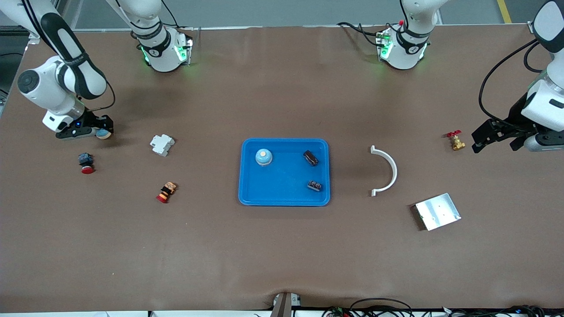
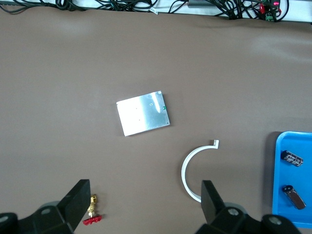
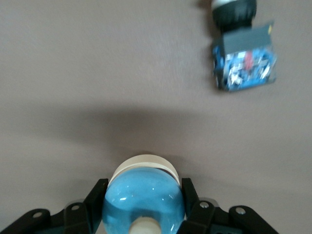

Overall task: Place electrolytic capacitor and blue bell in tray
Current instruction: 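Lift the second blue bell and carry it over the tray with the right gripper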

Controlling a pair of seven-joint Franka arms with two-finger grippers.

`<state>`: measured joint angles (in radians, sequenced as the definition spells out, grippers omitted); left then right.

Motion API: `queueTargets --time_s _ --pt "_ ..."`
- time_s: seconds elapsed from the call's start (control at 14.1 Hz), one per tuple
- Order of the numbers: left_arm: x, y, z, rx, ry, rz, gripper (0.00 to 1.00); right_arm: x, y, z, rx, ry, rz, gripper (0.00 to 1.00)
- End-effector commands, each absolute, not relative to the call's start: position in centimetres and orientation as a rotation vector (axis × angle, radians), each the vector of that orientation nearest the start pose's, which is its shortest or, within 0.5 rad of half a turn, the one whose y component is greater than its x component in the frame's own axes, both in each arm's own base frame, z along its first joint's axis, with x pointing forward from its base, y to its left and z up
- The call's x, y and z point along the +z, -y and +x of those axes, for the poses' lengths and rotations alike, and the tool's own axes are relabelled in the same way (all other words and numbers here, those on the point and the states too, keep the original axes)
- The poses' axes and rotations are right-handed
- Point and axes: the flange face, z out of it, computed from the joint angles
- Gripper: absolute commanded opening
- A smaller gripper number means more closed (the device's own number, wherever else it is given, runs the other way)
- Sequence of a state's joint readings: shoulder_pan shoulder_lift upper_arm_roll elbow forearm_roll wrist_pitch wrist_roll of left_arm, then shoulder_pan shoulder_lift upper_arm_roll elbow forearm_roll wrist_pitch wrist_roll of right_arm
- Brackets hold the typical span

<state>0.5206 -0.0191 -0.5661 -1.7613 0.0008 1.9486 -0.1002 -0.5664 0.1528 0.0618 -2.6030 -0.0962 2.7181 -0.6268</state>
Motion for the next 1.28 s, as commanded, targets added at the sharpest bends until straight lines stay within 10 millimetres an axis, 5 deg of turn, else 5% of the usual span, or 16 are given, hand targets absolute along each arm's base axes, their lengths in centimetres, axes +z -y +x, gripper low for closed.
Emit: queueTargets --time_s 0.0,0.35,0.57,0.85,1.21 --pt "58.1 2.6 57.9 -0.300 0.062 -3.147 1.00 25.7 20.1 42.7 0.102 0.362 -3.119 0.00" --pt "56.9 1.8 58.5 -0.267 0.065 -3.156 1.00 35.8 15.6 51.4 0.134 0.312 -3.062 0.00" --pt "57.2 2.0 58.3 -0.268 0.057 -3.152 1.00 40.3 8.3 55.1 0.144 0.217 -3.086 0.00" --pt "58.0 3.1 58.2 -0.236 0.038 -3.160 1.00 41.1 -2.3 57.5 0.117 0.029 -3.101 0.00" --pt "57.8 2.1 58.4 -0.231 0.060 -3.150 1.00 40.8 -13.4 59.8 0.098 -0.185 -3.087 0.00"
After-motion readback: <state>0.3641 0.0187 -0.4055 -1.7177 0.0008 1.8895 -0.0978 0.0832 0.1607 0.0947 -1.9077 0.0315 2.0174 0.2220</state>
